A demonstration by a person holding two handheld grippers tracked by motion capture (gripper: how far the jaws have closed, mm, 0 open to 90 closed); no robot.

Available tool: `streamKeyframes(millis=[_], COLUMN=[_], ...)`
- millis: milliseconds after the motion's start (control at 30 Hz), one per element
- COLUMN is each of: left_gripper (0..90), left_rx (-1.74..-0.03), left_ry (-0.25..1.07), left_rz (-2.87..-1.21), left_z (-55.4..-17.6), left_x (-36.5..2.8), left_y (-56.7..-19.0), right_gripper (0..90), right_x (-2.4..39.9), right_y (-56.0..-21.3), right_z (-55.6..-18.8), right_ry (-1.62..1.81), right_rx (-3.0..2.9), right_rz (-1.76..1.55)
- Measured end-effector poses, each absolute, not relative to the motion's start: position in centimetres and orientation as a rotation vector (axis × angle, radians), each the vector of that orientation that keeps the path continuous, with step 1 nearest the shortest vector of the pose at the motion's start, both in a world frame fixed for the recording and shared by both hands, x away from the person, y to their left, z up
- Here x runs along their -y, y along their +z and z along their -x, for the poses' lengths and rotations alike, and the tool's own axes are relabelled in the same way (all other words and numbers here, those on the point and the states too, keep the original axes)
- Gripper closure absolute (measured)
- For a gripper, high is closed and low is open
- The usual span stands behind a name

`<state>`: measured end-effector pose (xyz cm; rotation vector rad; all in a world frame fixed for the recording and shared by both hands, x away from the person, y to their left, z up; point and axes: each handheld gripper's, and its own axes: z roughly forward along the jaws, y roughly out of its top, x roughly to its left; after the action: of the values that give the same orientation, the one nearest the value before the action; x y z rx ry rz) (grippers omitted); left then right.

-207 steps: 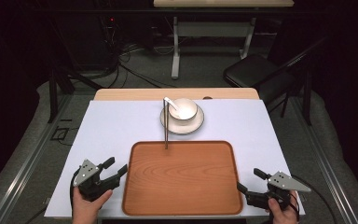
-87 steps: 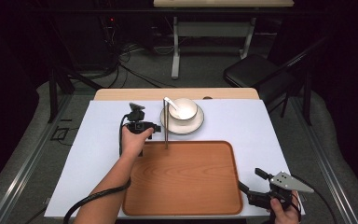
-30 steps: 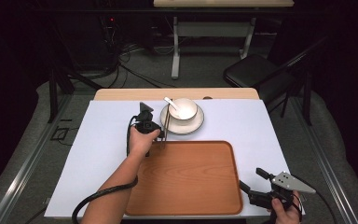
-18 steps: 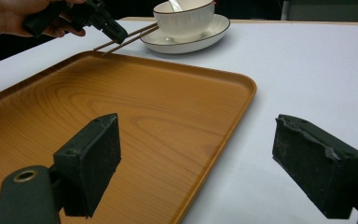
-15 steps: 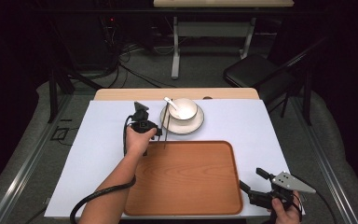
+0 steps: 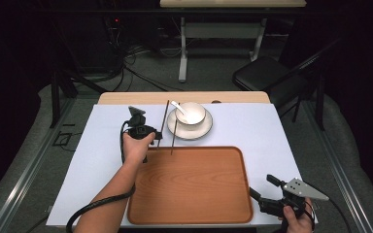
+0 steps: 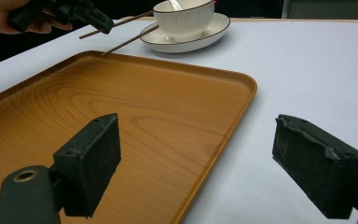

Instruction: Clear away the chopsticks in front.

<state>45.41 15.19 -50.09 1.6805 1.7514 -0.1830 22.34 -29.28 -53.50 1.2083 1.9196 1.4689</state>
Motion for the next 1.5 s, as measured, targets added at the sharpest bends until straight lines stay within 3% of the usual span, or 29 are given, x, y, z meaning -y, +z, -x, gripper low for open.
streamKeyframes(millis=[467, 900, 1500], left_gripper=[85.2, 85.2, 85.2], left_rx=[-1.751, -1.75, -1.657], left_ry=[-0.191, -0.225, -0.283], left_rz=[-1.603, -1.563, -1.659], left_z=[-42.1, -36.3, -29.4], left_x=[-18.8, -22.8, -22.3], left_y=[-49.8, -50.5, -50.5], right_gripper=[14.6, 14.6, 14.6], right_x=[29.2, 29.1, 29.1], right_y=[-53.5, -53.5, -53.5], right_z=[-22.3, -22.4, -22.4], right_ry=[1.466, 1.467, 1.469], right_rx=[-1.921, -1.92, -1.915], right_rz=[-1.208, -1.209, -1.219])
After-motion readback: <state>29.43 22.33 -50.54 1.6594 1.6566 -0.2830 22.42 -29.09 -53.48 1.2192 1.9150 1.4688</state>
